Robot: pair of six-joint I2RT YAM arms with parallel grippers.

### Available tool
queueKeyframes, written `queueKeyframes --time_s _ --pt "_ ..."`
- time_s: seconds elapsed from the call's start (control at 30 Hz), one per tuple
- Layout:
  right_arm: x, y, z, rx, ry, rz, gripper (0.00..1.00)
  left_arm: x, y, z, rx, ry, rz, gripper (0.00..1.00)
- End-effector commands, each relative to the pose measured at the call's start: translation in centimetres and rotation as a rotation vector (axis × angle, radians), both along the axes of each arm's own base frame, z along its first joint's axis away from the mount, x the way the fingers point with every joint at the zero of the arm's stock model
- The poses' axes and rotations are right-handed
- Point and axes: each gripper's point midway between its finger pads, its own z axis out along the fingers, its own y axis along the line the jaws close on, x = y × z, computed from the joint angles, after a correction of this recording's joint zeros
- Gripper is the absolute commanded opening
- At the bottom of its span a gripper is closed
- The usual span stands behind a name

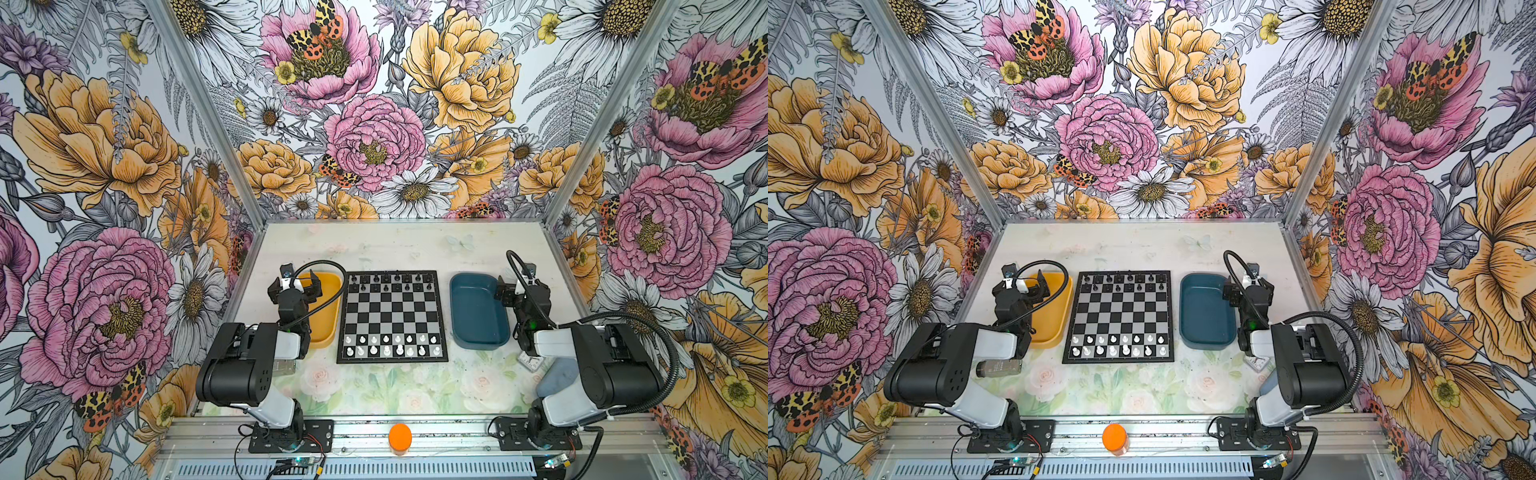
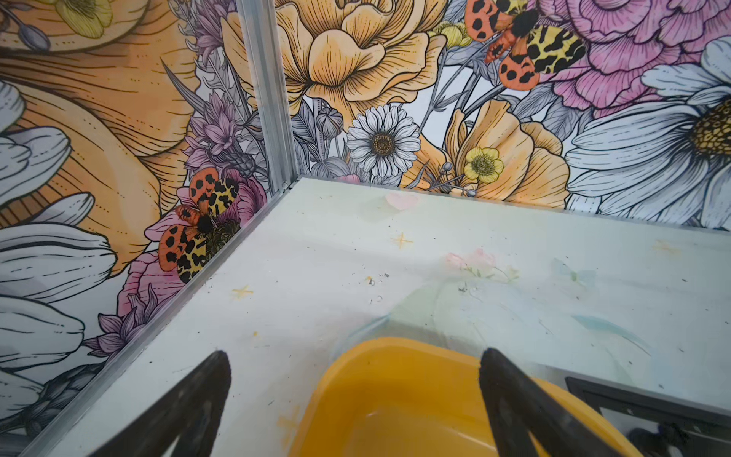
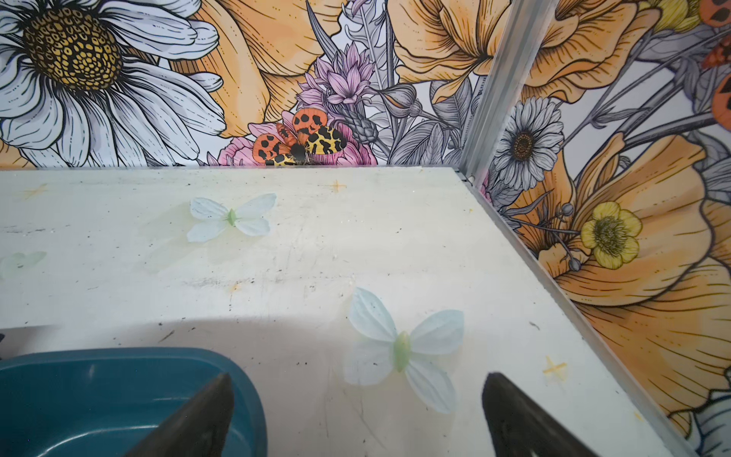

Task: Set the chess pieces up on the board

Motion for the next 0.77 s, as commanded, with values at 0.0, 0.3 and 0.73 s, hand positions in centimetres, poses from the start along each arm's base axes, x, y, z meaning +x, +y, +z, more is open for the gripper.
queueKeyframes --time_s 0.0,0.3,0.73 --pt "0.51 0.19 0.58 0.022 -0.017 0.011 1.0 0.03 -0.34 -0.04 -0.023 0.002 -0.017 0.99" --pt "0.53 0.21 0.6 0.023 -0.018 0.012 1.0 0.01 -0.24 -0.07 -0.02 0.003 -0.014 0.99" --pt "0.56 0.18 0.53 0.026 -0.014 0.014 1.0 0.01 -0.24 -0.04 -0.02 0.002 -0.014 0.99"
